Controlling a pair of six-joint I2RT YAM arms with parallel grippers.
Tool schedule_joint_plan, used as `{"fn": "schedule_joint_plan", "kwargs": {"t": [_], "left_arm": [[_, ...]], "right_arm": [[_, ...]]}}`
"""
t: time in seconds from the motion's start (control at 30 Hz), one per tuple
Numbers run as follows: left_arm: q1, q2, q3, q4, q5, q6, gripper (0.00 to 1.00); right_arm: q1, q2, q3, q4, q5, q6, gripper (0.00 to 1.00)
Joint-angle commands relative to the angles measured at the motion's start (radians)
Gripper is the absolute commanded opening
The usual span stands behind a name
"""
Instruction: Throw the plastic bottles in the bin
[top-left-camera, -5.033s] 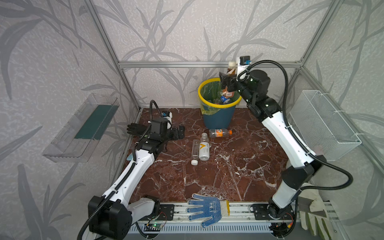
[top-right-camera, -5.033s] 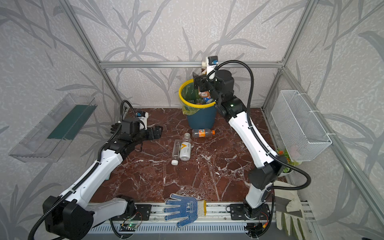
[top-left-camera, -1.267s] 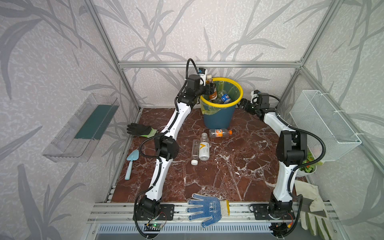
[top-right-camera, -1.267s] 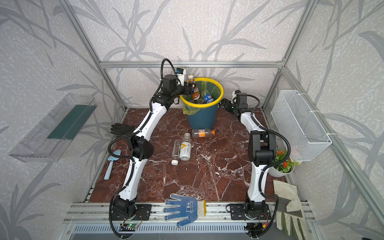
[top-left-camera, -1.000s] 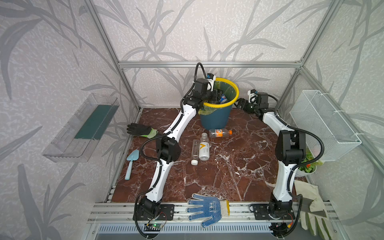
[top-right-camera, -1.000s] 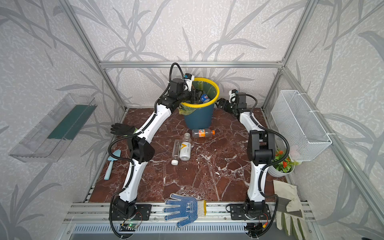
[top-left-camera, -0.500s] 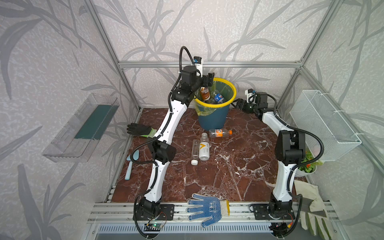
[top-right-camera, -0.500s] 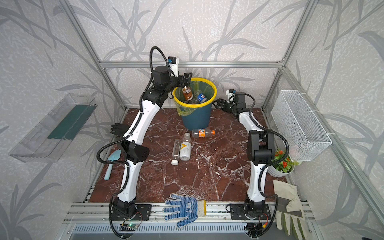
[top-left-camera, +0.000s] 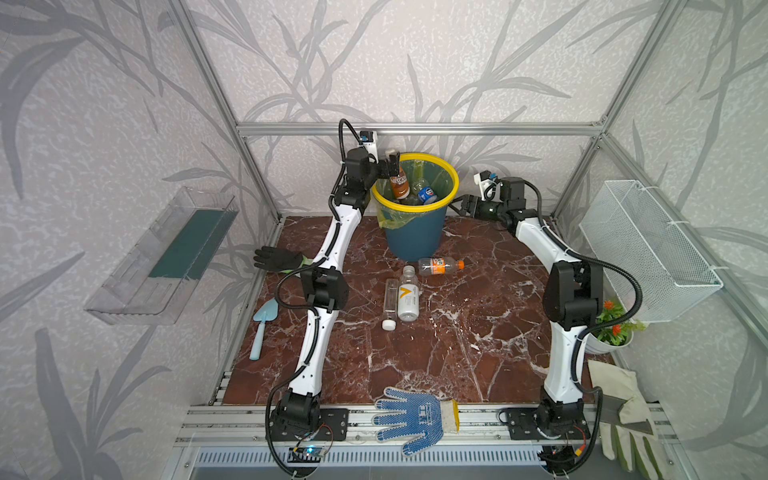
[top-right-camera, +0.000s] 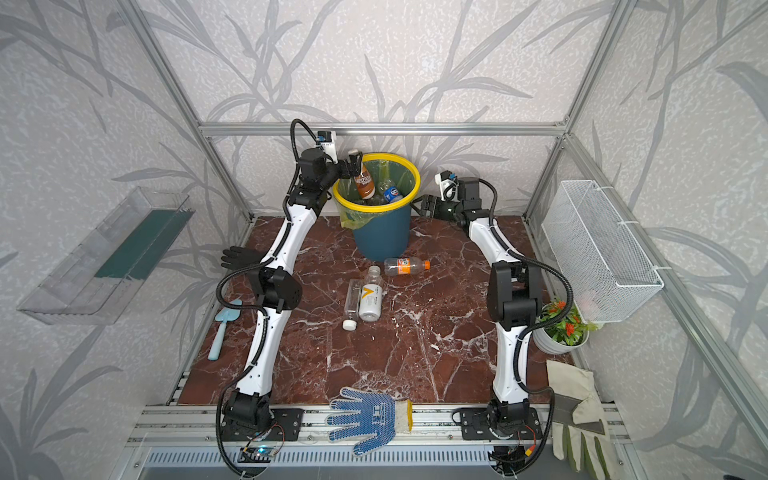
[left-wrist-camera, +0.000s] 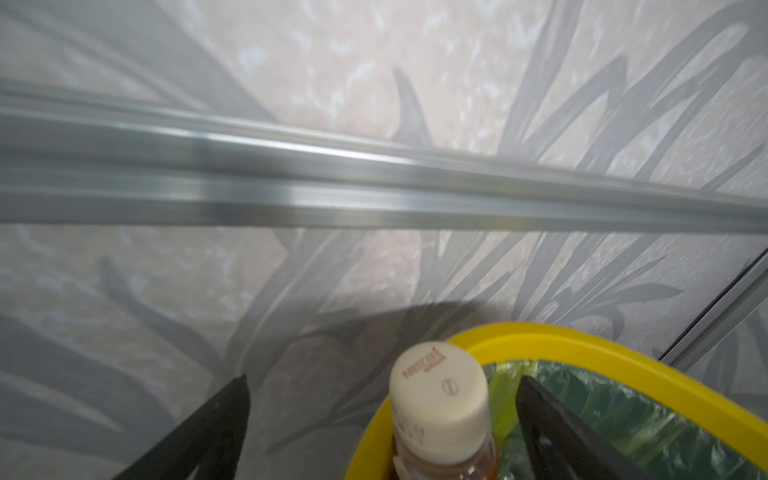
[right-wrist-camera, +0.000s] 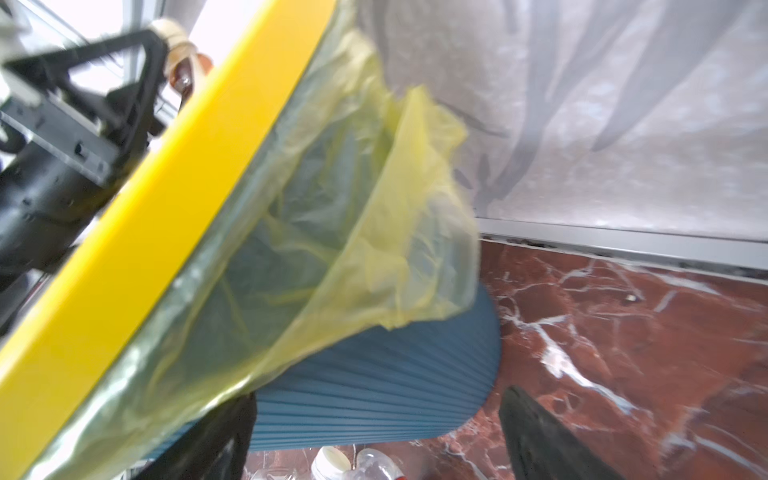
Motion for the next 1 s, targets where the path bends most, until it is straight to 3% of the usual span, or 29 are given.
{"fn": "schedule_joint_plan", "kwargs": {"t": [0.0, 0.27, 0.47, 0.97], "left_arm": [[-0.003, -0.002, -0.013, 0.11, 0.104, -0.02, 0.99], [-0.009, 0.02, 0.009, 0.104, 0.268, 0.069, 0.99], [-0.017, 0.019, 0.004, 0.097, 0.283, 0.133, 0.99], [-0.109, 0.013, -0.031, -0.036, 0.443, 0.176, 0.98]], "right_arm": [[0.03, 0.021, 0.033, -0.046, -0.039, -0.057, 0.92], [0.065, 0.092, 0.156, -0.133, -0.051, -0.118, 0.93], [0.08, 0.125, 0.214, -0.17, -0.075, -0.139, 0.92], [0.082, 0.034, 0.062, -0.063, -0.119, -0.135, 0.92]]}}
